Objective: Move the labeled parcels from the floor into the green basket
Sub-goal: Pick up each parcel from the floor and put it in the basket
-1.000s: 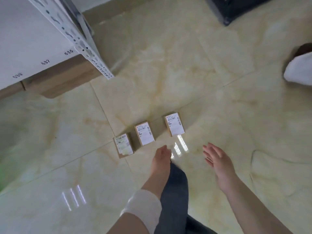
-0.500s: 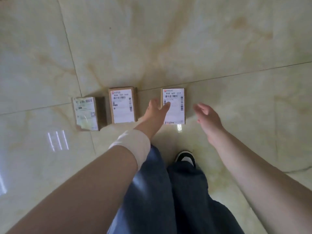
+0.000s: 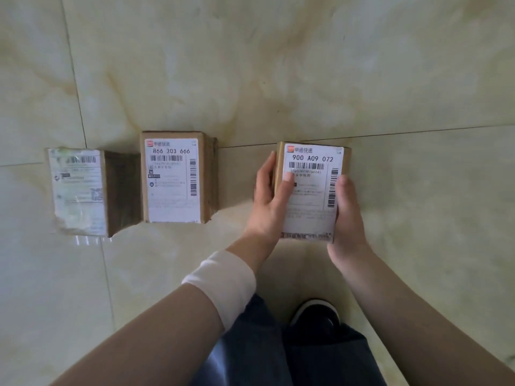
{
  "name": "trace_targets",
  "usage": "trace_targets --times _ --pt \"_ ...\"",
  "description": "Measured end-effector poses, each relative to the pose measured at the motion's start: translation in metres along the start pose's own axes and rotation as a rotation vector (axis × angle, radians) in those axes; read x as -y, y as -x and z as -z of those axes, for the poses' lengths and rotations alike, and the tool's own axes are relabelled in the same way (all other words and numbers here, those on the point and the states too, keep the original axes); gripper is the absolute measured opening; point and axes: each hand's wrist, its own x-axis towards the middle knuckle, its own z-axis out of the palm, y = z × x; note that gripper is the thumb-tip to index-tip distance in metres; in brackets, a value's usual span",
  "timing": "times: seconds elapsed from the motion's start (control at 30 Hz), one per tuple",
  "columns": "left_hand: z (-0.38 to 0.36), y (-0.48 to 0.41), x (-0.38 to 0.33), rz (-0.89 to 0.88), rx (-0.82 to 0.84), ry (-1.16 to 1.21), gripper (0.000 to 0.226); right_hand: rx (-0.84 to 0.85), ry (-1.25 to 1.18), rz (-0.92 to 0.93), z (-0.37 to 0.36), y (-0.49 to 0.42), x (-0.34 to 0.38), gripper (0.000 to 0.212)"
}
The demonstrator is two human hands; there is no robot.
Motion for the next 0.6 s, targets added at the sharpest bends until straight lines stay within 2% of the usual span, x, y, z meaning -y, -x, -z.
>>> trace_targets --times 0.17,0.4,0.6 --pt "0.007 0.058 -0.063 -0.020 0.004 0.061 0.052 0.028 0.053 0.012 -0.012 0.056 0.065 0.106" --pt "0.046 0.231 -0.205 -0.057 -0.053 0.161 0.052 0.073 0.078 0.014 -0.067 0.228 0.204 0.095" --pt "0.099 0.397 -0.331 -0.089 -0.114 0.327 0.053 0.147 0.108 0.016 -0.125 0.390 0.323 0.057"
